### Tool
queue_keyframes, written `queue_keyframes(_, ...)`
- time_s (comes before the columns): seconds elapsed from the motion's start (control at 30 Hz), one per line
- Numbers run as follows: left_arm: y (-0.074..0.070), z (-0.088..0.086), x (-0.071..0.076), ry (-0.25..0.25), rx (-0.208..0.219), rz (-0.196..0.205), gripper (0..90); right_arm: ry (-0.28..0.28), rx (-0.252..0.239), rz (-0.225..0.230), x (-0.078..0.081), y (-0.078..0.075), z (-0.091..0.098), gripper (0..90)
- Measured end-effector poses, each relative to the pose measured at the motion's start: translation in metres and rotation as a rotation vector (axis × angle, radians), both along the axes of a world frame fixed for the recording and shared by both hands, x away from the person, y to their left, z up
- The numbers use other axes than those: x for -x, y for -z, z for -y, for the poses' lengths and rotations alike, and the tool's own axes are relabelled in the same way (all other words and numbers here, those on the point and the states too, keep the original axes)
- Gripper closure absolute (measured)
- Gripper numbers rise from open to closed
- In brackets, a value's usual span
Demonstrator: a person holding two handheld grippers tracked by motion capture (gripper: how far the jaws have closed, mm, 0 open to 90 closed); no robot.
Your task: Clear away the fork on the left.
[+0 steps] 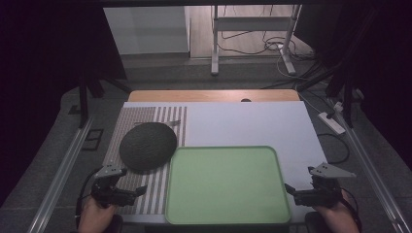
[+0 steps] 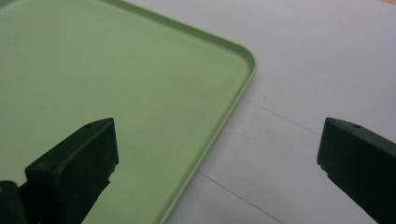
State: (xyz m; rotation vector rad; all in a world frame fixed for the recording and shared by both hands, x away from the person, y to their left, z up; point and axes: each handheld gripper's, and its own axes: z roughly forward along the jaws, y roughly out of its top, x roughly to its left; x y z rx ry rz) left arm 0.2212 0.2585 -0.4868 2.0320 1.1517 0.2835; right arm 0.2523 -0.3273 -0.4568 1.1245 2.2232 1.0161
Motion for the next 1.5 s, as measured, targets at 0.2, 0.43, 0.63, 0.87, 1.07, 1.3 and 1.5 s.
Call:
queue_keyframes(0.2,-0.001,0.002,-0.007,0.01,-0.002,0.002,0.0,-0.007,0.0,0.001,0.0,0.0,0.0,0.0)
queue_keyframes(0.43,-0.002,0.006,-0.017,0.014,-0.033,0.0,0.0,-0.011,-0.003,0.0,0.0,0.0,0.0,0.0)
queue_keyframes(0.63,-0.002,0.007,-0.024,0.017,-0.017,-0.014,0.0,-0.012,-0.002,0.0,0.0,0.0,0.0,0.0)
queue_keyframes(0.87,-0.003,0.011,-0.045,0.031,-0.024,-0.03,0.0,-0.015,-0.002,0.001,0.0,0.0,0.0,0.0)
queue_keyframes(1.07,-0.004,0.015,-0.061,0.032,-0.043,-0.026,0.0,-0.014,-0.003,0.0,0.0,0.0,0.0,0.0)
queue_keyframes(1.3,0.0,0.016,-0.088,0.049,-0.023,-0.028,0.0,-0.015,-0.007,0.0,0.0,0.0,0.0,0.0)
queue_keyframes(1.5,0.001,0.02,-0.107,0.095,-0.01,-0.026,0.0,-0.014,-0.008,-0.002,0.0,0.0,0.001,0.0)
